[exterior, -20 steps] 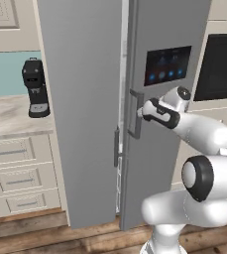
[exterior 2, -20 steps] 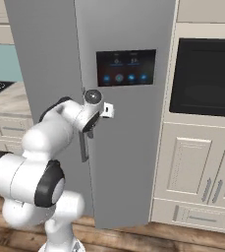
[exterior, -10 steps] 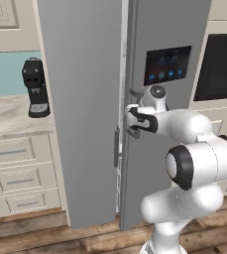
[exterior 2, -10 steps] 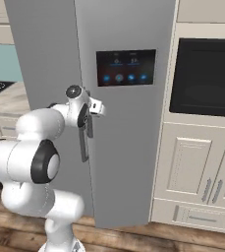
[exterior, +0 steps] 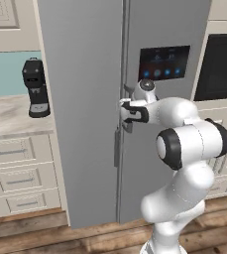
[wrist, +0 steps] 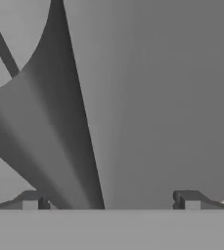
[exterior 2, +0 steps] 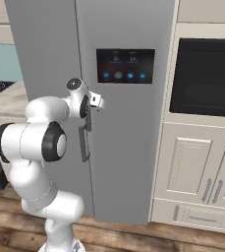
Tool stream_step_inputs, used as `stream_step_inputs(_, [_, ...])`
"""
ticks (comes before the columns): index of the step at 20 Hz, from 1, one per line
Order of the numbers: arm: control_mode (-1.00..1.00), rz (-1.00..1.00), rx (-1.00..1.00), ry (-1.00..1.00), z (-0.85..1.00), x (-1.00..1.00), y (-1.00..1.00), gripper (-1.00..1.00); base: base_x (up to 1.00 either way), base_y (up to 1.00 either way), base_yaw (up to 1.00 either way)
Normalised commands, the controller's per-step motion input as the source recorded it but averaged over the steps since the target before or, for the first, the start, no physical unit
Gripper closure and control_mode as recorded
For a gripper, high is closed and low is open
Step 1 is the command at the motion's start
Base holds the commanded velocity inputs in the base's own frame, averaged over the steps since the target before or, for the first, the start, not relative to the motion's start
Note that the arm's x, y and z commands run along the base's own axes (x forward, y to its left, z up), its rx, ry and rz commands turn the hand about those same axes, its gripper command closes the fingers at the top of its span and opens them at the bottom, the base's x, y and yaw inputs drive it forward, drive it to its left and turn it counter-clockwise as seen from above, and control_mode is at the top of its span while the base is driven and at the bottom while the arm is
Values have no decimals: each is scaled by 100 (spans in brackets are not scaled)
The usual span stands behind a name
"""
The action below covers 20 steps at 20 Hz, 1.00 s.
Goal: There's a fish in the fridge that needs to be moved to the freezer for freezing. Pick up the fish from the fridge, place it on any shelf in the freezer, and close the fridge and freezer doors when done.
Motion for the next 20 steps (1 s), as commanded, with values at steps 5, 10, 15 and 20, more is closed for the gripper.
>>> stream_step_inputs(5, [-100, 0, 0, -16, -2, 51, 0, -100, 0, 0, 0])
stream_step_inputs(10, [-100, 0, 0, -16, -9, 66, 0, -100, 0, 0, 0])
stream_step_inputs(15, [-100, 0, 0, -5, -5, 71, 0, -100, 0, 0, 0])
stream_step_inputs(20, [-100, 0, 0, 0, 0, 79, 0, -100, 0, 0, 0])
